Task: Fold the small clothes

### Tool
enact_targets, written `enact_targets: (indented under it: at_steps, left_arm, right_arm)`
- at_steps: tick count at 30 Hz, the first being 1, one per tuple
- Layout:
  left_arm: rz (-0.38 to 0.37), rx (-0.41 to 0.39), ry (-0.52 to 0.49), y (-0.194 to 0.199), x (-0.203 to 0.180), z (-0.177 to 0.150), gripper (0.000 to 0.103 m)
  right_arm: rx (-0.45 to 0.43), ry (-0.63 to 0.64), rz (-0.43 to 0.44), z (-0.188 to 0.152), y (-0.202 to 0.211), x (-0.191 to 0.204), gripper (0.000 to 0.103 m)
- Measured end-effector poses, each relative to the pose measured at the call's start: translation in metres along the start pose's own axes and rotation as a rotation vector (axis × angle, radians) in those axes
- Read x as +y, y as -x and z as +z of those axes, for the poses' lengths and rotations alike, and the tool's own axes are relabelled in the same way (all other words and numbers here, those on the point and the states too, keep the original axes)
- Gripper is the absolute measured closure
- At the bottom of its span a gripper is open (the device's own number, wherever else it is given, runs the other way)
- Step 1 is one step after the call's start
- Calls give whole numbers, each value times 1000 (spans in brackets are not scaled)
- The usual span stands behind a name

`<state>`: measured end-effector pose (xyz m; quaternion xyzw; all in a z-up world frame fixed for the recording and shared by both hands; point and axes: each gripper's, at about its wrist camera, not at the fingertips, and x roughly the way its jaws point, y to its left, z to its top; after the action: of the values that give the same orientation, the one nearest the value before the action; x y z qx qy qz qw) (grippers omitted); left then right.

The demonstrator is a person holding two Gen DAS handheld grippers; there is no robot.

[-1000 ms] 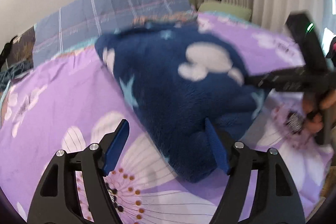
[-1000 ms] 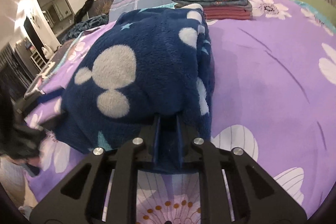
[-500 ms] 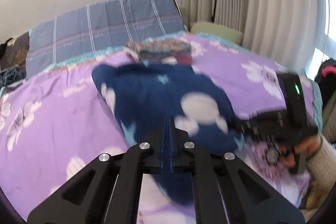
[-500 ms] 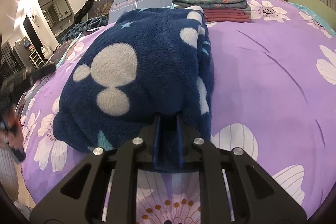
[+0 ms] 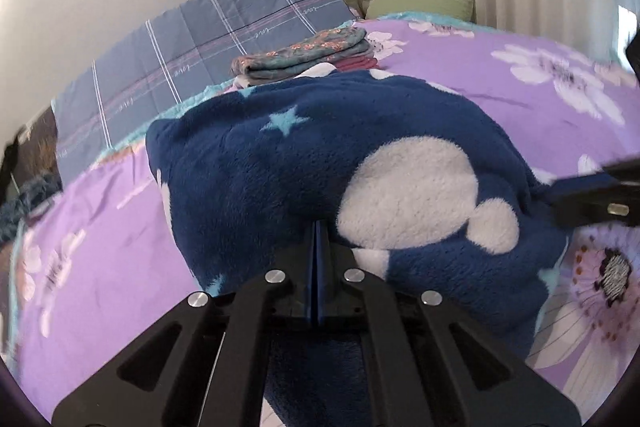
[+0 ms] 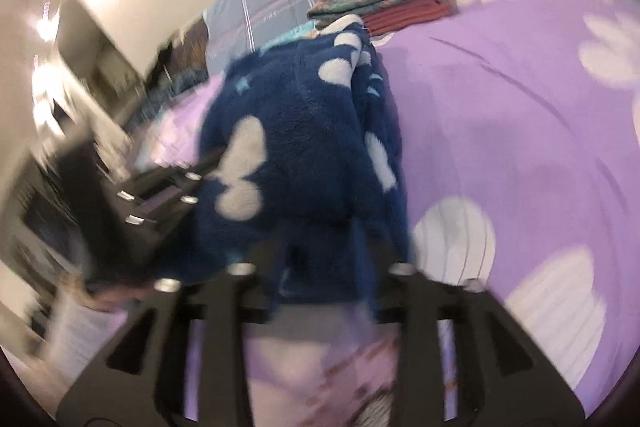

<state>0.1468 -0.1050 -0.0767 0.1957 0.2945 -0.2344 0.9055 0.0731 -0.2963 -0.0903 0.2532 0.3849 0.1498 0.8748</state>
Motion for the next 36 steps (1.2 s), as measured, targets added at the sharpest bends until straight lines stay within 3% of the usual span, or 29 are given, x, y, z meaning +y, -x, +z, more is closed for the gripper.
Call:
enact_targets:
  at_steps: [5, 14, 21, 27, 32, 36]
  left_arm:
    - [-42, -10, 50, -4, 10, 1, 103]
    - [-35, -15, 47, -2, 9, -2, 103]
    - [-51, -26, 57, -1, 12, -4, 103]
    - [-67, -34, 61, -1, 16, -6, 103]
    - [-83, -36, 74, -1, 20, -7, 103]
    - [-94, -34, 87, -1, 23, -6, 103]
  right_arm:
    - [-2, -27, -35, -21, 22, 11, 42]
    - [125, -316, 40, -36, -7, -15, 24]
    - [58, -468, 18, -27, -21, -12, 3]
    - [-8, -448, -43, -15, -44, 6, 2]
    - [-67, -528, -53, -4, -57, 3, 2]
    - [-87, -517, -80, -2, -64, 9, 2]
